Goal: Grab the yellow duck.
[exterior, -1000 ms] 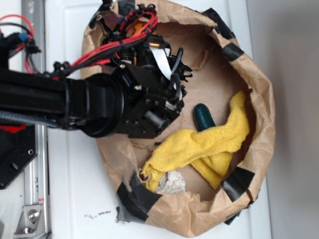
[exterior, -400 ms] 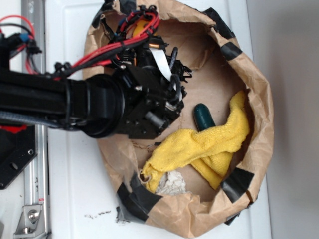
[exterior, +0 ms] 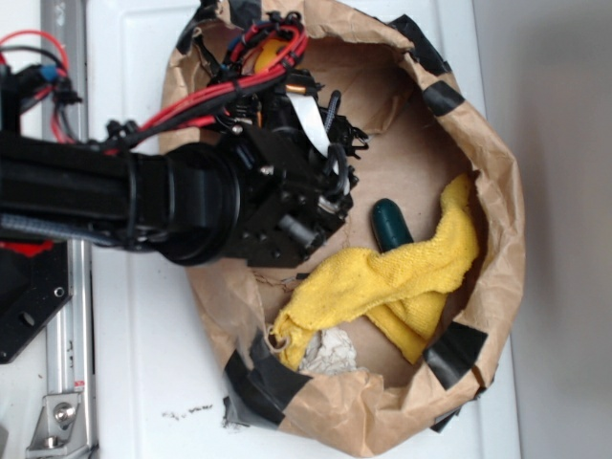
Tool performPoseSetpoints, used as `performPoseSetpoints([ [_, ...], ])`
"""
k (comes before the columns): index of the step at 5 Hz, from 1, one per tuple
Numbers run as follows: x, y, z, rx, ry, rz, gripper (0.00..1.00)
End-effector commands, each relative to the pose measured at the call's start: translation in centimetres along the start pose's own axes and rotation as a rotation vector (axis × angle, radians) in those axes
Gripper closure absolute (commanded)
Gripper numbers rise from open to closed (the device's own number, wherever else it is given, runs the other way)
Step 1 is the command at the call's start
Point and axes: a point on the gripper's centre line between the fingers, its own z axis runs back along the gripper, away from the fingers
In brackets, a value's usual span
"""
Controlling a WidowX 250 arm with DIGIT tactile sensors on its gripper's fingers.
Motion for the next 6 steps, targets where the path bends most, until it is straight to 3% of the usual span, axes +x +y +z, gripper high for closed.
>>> performPoseSetpoints([
  [1,1.1,1.0,0.1,-0.014,-0.006,0.044,1.00],
  [3,1.1,1.1,0.3,-0.021,0.003,0.049,1.00],
  [4,1.5,1.6,0.4,-0.039,0.022,0.053,0.00],
  [6,2.4,2.0,0.9,-0.056,0.030,0.074,0.00],
])
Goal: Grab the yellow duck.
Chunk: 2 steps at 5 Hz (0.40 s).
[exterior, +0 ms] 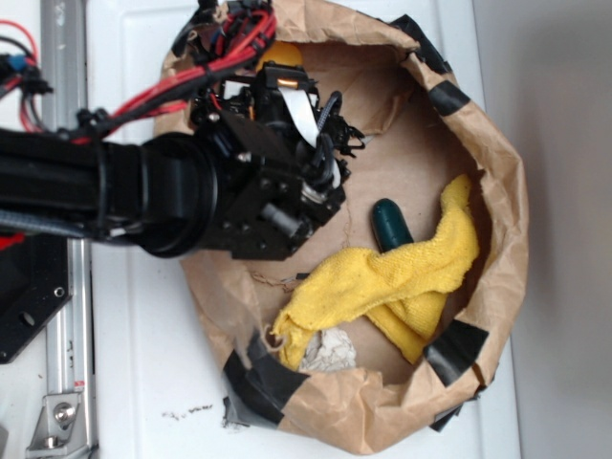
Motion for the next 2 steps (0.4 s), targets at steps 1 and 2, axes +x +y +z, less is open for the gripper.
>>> performPoseSetpoints([
  [1,2.6,1.5,0.7,-0.021,-0.005,0.072,0.00],
  [2,3.8,1.9,0.2,-0.037,0.040,0.106,0.00],
])
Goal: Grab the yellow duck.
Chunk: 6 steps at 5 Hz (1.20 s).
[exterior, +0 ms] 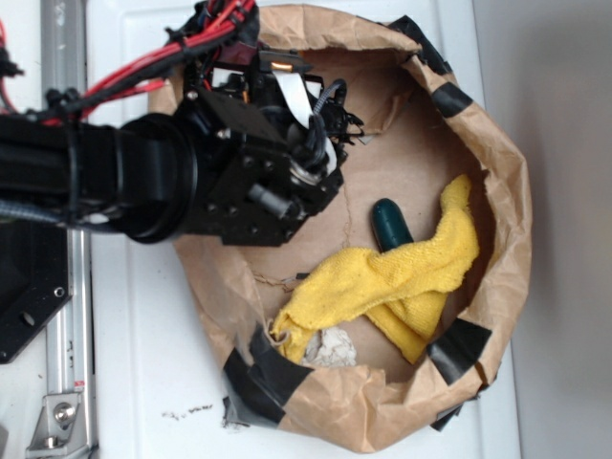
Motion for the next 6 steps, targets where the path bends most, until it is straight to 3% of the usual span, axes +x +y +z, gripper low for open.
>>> performPoseSetpoints([
  [1,3.4,1.6,-0.6,-0.059,0.080,0.115,0.00],
  [3,2.8,0.4,-2.2,0.002,0.098,0.084,0.00],
  [6,2.3,0.3,-2.4,0.014,0.088,0.067,0.00],
])
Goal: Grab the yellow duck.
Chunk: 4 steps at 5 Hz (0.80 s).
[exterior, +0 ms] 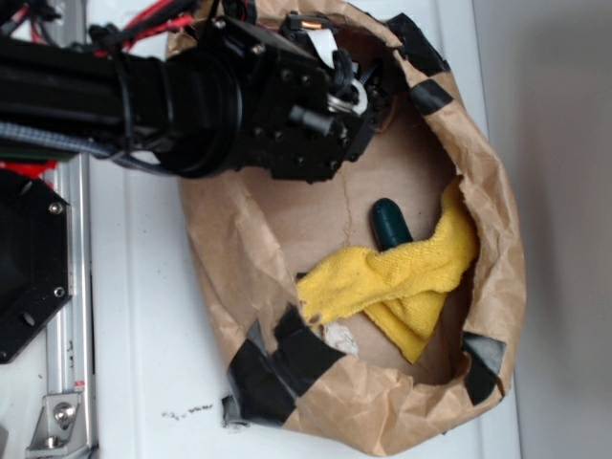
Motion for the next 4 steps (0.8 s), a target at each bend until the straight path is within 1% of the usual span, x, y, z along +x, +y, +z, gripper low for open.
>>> performPoseSetpoints([
  [1,0.40,1.36,-0.39,-0.007,-0.001,0.046,0.57],
  [2,0.20,1.43,-0.34,-0.008,-0.003,0.043,1.00],
  [4,0.02,1.46,-0.12,-0.012,-0.008,0.038,1.00],
])
